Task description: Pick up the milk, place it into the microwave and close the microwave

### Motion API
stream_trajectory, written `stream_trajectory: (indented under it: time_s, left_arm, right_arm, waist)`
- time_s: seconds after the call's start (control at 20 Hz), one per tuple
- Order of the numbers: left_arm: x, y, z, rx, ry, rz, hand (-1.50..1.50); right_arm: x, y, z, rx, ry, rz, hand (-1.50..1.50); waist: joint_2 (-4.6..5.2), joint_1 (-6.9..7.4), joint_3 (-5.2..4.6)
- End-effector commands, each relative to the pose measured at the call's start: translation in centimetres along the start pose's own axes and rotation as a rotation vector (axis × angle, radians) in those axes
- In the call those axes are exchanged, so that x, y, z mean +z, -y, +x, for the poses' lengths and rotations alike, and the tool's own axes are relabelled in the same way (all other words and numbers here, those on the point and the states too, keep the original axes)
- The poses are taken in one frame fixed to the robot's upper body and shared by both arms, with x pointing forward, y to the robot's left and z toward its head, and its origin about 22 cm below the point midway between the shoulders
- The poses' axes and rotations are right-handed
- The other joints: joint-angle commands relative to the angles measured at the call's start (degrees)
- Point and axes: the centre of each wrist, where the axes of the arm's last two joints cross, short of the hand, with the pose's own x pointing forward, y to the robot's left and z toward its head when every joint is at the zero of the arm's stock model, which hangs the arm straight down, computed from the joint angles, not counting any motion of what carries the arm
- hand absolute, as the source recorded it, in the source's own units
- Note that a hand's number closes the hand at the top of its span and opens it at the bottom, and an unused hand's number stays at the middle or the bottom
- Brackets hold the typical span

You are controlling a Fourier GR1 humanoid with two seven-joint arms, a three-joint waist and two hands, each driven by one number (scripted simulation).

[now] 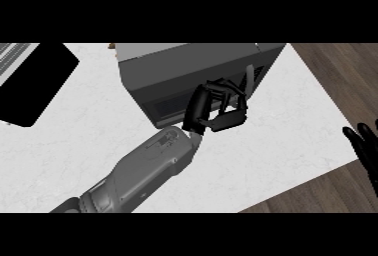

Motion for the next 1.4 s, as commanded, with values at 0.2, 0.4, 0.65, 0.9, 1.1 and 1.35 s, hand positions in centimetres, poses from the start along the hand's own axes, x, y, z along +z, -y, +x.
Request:
stream_trajectory:
  time_s: [0.2,0.4,0.65,0.9,1.1,1.35]
  left_arm:
    - [-1.6,-0.6,0.5,0.007,0.038,0.033,1.5]
    - [-1.6,-0.6,0.4,0.024,0.055,0.043,1.5]
    - [-1.4,-0.8,-0.1,0.025,0.067,0.047,1.5]
    - [-1.6,-1.0,-0.2,0.032,0.082,0.053,1.5]
    - [-1.3,-1.2,-0.7,0.034,0.076,0.07,1.5]
    - [-1.7,-1.0,-0.3,0.047,0.092,0.068,1.5]
  right_arm:
    - [-1.0,0.1,1.1,-0.004,0.022,0.026,-1.5]
    - [-1.3,0.4,1.7,-0.004,0.031,0.04,-1.5]
    - [-1.7,0.4,2.3,-0.01,0.033,0.053,-1.5]
    - [-1.6,0.9,2.6,-0.009,0.024,0.034,-1.5]
    - [-2.0,0.8,3.1,-0.011,0.029,0.057,-1.5]
    - [-2.0,1.3,3.5,-0.013,0.023,0.04,-1.5]
  waist:
    - [0.38,-0.91,0.1]
    - [0.49,-1.48,0.11]
    - [0.39,-1.83,0.05]
    - [0.64,-1.83,0.19]
    - [0.81,-2.27,0.14]
    - [0.72,-2.65,0.21]
